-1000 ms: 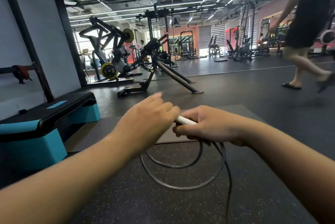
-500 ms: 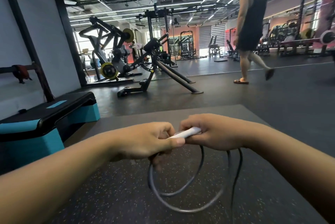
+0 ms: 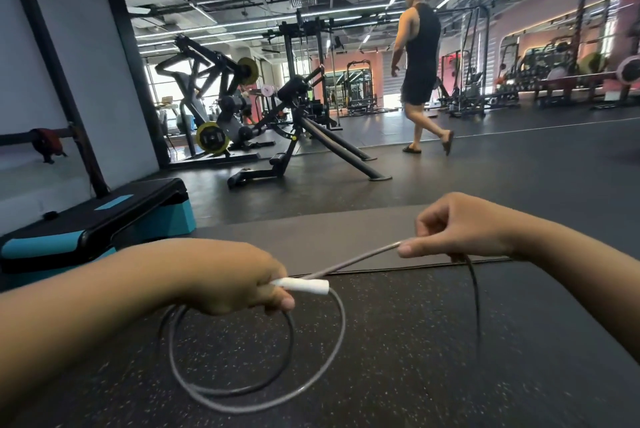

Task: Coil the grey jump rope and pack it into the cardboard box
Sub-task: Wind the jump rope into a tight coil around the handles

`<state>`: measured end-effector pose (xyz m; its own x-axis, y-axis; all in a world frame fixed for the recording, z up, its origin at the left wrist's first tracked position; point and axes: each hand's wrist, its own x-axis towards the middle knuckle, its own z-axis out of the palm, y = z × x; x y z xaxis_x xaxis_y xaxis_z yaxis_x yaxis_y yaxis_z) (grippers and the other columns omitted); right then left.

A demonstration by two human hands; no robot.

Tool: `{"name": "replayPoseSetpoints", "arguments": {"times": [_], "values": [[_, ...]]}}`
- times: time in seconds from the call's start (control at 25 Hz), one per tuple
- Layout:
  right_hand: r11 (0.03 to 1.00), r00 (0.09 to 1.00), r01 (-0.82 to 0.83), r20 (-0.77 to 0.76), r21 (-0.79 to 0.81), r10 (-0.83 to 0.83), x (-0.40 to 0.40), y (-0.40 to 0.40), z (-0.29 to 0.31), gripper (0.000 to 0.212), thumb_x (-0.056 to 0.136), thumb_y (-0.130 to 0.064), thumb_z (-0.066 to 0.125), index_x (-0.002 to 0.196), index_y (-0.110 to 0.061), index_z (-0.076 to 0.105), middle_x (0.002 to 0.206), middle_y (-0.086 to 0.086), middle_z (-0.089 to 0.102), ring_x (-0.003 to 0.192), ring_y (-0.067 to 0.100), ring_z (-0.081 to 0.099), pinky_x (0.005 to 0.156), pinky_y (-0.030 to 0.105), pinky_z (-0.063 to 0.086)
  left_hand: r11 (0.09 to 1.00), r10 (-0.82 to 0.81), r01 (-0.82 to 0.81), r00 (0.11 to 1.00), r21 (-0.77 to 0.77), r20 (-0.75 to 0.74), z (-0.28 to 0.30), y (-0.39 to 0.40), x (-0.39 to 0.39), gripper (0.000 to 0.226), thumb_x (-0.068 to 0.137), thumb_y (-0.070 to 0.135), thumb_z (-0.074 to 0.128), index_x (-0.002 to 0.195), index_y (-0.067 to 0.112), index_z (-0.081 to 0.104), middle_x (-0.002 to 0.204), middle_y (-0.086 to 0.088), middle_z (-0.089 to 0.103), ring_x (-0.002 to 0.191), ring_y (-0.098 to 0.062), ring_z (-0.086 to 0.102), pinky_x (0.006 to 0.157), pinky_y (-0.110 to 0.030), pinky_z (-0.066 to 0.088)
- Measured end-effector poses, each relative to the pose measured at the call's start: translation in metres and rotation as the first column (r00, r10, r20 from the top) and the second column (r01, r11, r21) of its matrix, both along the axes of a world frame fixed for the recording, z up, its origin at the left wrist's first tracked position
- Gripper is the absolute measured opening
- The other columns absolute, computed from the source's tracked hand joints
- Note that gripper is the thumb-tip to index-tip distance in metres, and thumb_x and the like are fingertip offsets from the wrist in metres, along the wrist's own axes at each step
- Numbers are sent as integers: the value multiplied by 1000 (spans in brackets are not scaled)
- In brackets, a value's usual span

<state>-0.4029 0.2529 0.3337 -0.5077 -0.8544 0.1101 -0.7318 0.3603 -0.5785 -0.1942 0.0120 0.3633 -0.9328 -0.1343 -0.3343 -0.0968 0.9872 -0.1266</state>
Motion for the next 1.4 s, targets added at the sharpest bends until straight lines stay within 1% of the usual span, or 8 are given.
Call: {"name": "replayPoseSetpoints", "arguments": {"times": [0.24, 0.4, 0.6, 0.8, 0.92, 1.08, 1.24, 1.4], "values": [[958, 973, 224, 99, -179, -209, -15, 20, -35, 59, 80, -66, 71, 60, -16, 46, 55, 2, 36, 48, 16, 38, 46, 29, 40, 891, 194, -160, 980, 425, -38, -2, -27, 30, 33, 96, 54, 46, 96, 23, 55, 73, 9, 53, 59, -6, 46, 59, -21, 44], [876, 792, 201, 600, -439, 119, 5, -11, -50, 37, 98, -41, 56, 92, -7, 70, 68, 3, 34, 54, 14, 30, 52, 31, 23, 411, 469, 44, 847, 910, -252, -17, -19, 18, 32, 99, 45, 44, 96, 13, 46, 68, 5, 52, 56, -13, 50, 66, -35, 53], [832, 753, 197, 623, -519, 211, 34, -47, -65, 31, 107, -36, 46, 122, -27, 72, 64, 1, 43, 51, 15, 32, 48, 28, 27, -110, 766, 459, 604, 882, -219, -25, 35, -21, 25, 107, 31, 36, 104, 11, 49, 93, -11, 78, 90, -29, 75, 88, -47, 57], [714, 478, 112, 668, -691, 571, 64, -70, -75, 48, 83, 2, 65, 125, -21, 70, 85, 5, 53, 60, 12, 35, 58, 31, 22, -155, 892, 585, 429, 796, -141, -34, 69, -56, 44, 108, 41, 29, 115, 18, 67, 124, -2, 72, 122, -18, 61, 109, -42, 42], [636, 555, 88, 568, -767, 608, 85, -76, -67, 42, 86, -14, 76, 127, -24, 69, 87, -2, 62, 64, 12, 50, 60, 30, 32, -302, 902, 577, 430, 759, 32, -40, 75, -70, 49, 104, 49, 36, 123, 20, 72, 124, -3, 62, 117, -25, 61, 86, -42, 56], [495, 627, 361, 599, -790, 498, 90, -93, -60, 47, 83, -25, 83, 126, -15, 68, 112, 17, 79, 106, 33, 74, 99, 44, 55, -398, 853, 547, 516, 736, 78, -53, 90, -72, 43, 105, 41, 41, 116, 10, 69, 128, -20, 68, 117, -35, 66, 105, -46, 49], [415, 661, 439, 599, -797, 452, 88, -89, -47, 20, 90, -22, 73, 93, -3, 69, 53, -4, 57, 48, 6, 54, 54, 20, 47, -493, 800, 467, 575, 734, 172, -57, 101, -67, 39, 102, 38, 48, 118, 10, 71, 118, -15, 74, 110, -26, 70, 90, -35, 50], [534, 811, 254, 478, -807, 337, 78, -81, -23, 51, 94, -36, 67, 94, 14, 56, 65, 22, 61, 45, 11, 36, 44, 23, 26, -448, 871, 340, 377, 827, 316, -57, 95, -59, 47, 86, 49, 70, 124, 23, 60, 138, -3, 58, 126, -25, 53, 100, -48, 44]]}}
